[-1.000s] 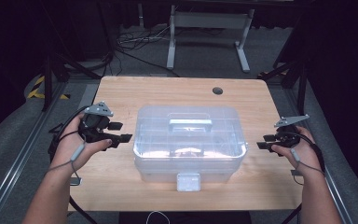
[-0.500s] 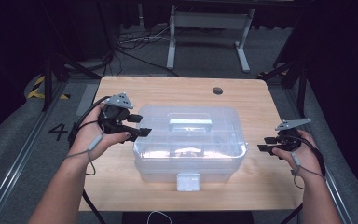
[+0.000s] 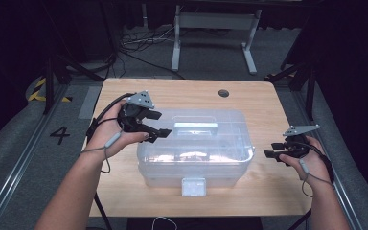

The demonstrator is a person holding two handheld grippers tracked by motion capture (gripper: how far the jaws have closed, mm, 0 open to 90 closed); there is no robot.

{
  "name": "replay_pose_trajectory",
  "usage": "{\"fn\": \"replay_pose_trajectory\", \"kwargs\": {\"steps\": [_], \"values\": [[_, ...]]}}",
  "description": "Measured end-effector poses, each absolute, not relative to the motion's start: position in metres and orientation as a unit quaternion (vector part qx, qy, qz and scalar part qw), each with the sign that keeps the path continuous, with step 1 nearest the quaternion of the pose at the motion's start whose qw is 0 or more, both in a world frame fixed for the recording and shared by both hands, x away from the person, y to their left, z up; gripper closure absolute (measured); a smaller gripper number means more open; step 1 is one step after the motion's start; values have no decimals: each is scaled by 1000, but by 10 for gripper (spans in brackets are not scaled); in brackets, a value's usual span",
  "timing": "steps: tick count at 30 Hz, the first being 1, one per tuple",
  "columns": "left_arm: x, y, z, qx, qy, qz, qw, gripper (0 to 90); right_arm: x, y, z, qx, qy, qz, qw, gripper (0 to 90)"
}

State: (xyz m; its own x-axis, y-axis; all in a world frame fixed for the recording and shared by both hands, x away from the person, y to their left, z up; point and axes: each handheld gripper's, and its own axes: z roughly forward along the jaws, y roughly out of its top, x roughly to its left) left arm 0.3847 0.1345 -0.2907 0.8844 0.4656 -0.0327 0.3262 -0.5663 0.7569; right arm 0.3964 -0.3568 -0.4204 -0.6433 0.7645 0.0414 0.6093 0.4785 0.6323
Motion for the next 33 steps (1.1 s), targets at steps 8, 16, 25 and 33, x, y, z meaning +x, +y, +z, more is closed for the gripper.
{"fn": "replay_pose_trajectory", "kwargs": {"steps": [8,16,25,33], "values": [[392,119,-296,879,216,80,417,291,397,-355,-421,404,850,313,125,493],[398,99,-303,881,208,78,418,342,397,-356,-421,403,849,317,127,491],[405,89,-315,885,217,75,404,395,397,-356,-422,405,848,319,125,489],[402,83,-316,897,190,69,392,703,397,-357,-422,404,847,321,126,489]]}}
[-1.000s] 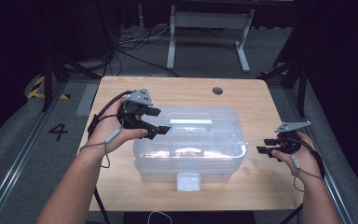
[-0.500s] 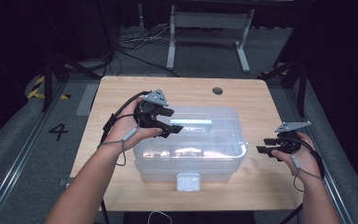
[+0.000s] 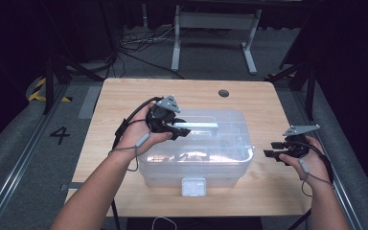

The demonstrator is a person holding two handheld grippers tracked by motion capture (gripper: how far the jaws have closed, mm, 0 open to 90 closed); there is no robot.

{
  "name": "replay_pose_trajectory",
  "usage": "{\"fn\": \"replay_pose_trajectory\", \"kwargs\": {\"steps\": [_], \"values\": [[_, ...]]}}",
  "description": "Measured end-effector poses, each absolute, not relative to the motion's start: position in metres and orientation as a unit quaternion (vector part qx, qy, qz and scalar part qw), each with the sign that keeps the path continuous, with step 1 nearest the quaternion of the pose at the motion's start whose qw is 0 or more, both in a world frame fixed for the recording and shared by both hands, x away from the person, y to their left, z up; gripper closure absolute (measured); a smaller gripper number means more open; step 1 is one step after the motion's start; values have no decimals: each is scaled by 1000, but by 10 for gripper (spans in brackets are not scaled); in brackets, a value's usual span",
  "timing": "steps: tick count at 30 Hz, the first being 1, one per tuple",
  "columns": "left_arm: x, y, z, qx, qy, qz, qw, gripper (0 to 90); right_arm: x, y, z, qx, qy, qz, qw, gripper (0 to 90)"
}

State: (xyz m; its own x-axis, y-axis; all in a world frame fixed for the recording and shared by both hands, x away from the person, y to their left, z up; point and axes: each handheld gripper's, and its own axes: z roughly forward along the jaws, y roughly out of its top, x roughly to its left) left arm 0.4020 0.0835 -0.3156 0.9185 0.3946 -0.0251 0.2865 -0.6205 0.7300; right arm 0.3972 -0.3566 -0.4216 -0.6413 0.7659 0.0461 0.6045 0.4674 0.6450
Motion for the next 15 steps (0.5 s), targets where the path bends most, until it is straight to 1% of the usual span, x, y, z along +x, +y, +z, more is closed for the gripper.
{"fn": "replay_pose_trajectory", "kwargs": {"steps": [3,15], "values": [[399,82,-315,901,181,86,385,710,397,-356,-421,404,847,321,126,489],[400,82,-314,902,182,83,383,711,397,-356,-420,401,847,323,130,490]]}}
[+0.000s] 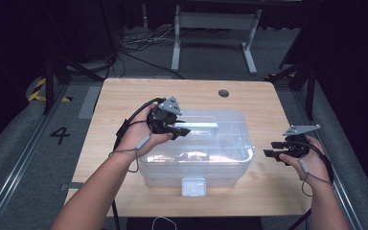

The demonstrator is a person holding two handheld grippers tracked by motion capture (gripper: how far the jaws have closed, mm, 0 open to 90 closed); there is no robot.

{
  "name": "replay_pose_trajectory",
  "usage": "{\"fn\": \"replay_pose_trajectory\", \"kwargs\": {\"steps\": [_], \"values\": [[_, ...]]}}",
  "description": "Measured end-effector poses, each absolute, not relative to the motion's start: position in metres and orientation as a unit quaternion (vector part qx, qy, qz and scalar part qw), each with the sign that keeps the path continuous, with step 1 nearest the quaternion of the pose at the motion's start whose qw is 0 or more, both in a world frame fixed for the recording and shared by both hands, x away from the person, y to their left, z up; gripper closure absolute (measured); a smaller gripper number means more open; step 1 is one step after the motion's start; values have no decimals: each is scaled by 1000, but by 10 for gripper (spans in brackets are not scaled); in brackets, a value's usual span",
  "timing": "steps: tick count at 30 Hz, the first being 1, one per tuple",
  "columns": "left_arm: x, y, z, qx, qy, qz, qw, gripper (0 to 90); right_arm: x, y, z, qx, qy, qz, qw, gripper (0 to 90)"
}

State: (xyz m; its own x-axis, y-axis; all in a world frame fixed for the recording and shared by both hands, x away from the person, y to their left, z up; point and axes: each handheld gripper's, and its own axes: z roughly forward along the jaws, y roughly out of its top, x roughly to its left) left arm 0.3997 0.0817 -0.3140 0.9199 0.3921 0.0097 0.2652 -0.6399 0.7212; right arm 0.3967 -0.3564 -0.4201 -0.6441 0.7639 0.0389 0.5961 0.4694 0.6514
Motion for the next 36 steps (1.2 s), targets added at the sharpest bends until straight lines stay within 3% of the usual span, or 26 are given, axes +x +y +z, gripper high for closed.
{"fn": "replay_pose_trajectory", "kwargs": {"steps": [14,27,35,36], "values": [[403,79,-307,909,183,93,364,718,392,-354,-410,391,845,338,139,504],[416,81,-296,902,199,88,373,713,381,-345,-391,367,845,360,146,575],[427,80,-286,902,213,84,366,709,371,-339,-376,332,843,389,167,705],[431,80,-284,901,216,81,366,709,366,-337,-371,317,842,404,164,756]]}}
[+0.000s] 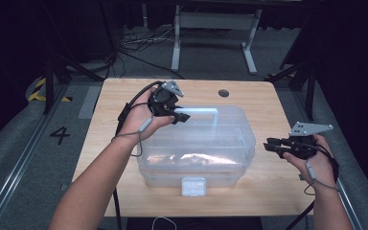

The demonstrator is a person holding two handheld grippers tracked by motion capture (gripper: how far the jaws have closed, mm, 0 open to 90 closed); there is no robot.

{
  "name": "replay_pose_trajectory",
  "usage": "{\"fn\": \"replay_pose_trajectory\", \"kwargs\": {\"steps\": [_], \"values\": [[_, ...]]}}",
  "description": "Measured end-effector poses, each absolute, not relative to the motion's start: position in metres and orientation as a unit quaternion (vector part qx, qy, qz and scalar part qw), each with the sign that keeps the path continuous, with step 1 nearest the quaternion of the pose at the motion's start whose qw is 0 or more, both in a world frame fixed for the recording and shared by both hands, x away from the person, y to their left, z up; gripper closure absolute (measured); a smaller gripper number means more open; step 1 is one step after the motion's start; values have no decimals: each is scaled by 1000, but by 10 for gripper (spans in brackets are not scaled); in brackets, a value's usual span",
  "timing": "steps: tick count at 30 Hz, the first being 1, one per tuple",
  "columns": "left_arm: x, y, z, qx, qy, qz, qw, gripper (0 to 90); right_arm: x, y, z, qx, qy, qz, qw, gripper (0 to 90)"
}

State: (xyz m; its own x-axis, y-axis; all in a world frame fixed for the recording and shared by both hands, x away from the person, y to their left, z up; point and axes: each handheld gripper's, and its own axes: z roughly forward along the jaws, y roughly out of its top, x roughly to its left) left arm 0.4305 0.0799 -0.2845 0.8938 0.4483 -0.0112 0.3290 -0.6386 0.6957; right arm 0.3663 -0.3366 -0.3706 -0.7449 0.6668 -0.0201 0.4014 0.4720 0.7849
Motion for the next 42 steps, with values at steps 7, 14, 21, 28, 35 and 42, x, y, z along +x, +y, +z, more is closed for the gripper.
{"fn": "replay_pose_trajectory", "kwargs": {"steps": [7,14,21,28,35,42], "values": [[442,79,-277,905,219,75,356,709,356,-328,-360,283,847,427,144,862],[453,78,-271,909,219,73,346,708,347,-320,-359,248,856,437,121,895],[463,78,-267,911,222,56,342,708,340,-308,-361,223,861,443,113,900],[476,78,-263,914,227,37,334,708,337,-304,-362,222,856,453,113,900],[476,78,-263,914,226,35,334,708,338,-301,-362,220,848,467,122,900],[476,80,-263,913,226,29,339,705,339,-298,-362,218,838,482,133,900]]}}
